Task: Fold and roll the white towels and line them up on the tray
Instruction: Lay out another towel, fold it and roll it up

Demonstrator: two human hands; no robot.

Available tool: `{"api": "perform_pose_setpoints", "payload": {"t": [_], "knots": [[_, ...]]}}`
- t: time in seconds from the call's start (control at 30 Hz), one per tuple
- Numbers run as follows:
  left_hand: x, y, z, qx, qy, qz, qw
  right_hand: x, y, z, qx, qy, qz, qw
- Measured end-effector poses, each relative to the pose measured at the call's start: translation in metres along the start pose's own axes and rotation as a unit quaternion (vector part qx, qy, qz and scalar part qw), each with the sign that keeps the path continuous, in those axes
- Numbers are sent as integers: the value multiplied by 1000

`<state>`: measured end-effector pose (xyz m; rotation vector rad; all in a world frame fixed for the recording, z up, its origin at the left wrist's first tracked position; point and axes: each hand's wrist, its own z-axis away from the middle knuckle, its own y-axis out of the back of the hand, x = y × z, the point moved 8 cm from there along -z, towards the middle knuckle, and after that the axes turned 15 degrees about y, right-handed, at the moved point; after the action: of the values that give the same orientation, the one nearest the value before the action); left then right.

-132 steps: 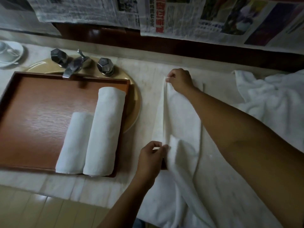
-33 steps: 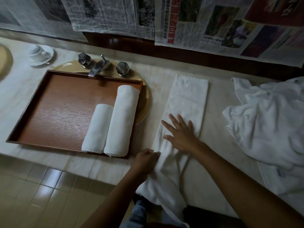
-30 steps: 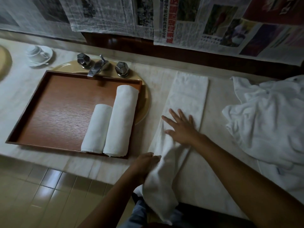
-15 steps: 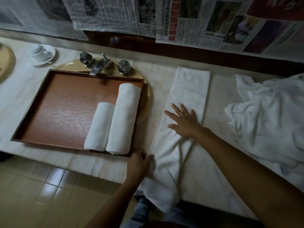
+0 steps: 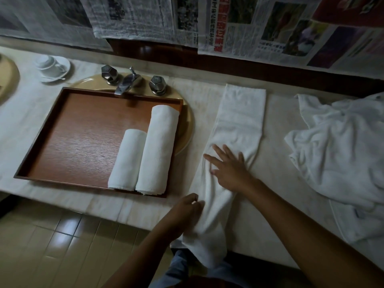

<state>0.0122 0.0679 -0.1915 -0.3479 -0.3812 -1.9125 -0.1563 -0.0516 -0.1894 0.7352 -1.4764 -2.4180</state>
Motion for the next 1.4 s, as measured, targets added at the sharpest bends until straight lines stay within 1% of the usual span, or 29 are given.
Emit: {"api": "perform_pose_setpoints", "payload": {"t": [0.03,0.1,0.2,0.23,0.3,0.43,0.47,0.5,0.53,0.57,0.63,0.67,0.7,0.73,0.77,0.8,0.83,0.87,0.9,1.0,1.07,1.13,1.2,1.23,1.3,1.37,1.4], "knots": [[-1,-1,0,2,-8,-35,999,4,2,-2,1,5,6,1000],[-3,2,-1,35,-25,-101,994,9,5,-4,0,9,15,1000],[-3,13,6,144,-63,-210,965,10,6,-6,-1,11,12,1000],[-5,18,9,179,-71,-213,958,10,6,-6,0,13,11,1000],[-9,28,14,218,-71,-200,953,9,7,-6,6,15,11,1000],[-10,34,16,242,-80,-235,938,4,9,-3,-3,9,12,1000],[-8,34,16,248,-83,-248,933,1,10,0,5,4,6,1000],[-7,33,15,250,-89,-258,929,-1,13,4,30,-5,-7,1000],[-5,33,14,249,-95,-260,928,-5,18,12,79,-16,-25,996],[-4,33,13,245,-101,-257,929,-10,26,24,148,-29,-46,988],[-1,33,12,242,-114,-254,930,-15,33,61,292,-88,-94,948],[1,34,13,242,-119,-256,928,-15,29,82,331,-139,-122,925],[2,33,13,242,-124,-259,927,-15,18,101,329,-195,-155,911],[3,33,13,240,-128,-263,926,-17,1,116,291,-248,-195,903],[3,33,12,238,-130,-271,924,-23,-20,127,222,-289,-230,902],[4,33,11,236,-128,-282,921,-34,-40,137,148,-309,-254,905],[5,33,9,230,-127,-292,920,-44,-53,145,100,-311,-267,907],[7,32,8,223,-131,-296,920,-52,-60,152,85,-310,-273,907],[9,31,8,214,-137,-301,919,-56,-62,158,99,-316,-280,901],[13,19,11,190,-155,-319,916,-61,-50,171,207,-340,-304,865],[11,8,13,173,-155,-305,923,-67,-36,177,294,-324,-259,861],[8,-3,14,167,-152,-296,928,-78,-26,184,355,-287,-191,869],[3,-10,17,164,-146,-284,933,-80,-31,190,356,-276,-188,873],[1,-12,18,162,-144,-276,936,-77,-38,194,347,-285,-210,868],[-1,-14,21,157,-138,-262,942,-67,-53,202,328,-321,-276,844],[-3,-13,20,157,-127,-254,946,-51,-60,210,322,-372,-303,816],[-3,-12,20,157,-122,-252,947,-42,-63,214,302,-400,-310,808]]}}
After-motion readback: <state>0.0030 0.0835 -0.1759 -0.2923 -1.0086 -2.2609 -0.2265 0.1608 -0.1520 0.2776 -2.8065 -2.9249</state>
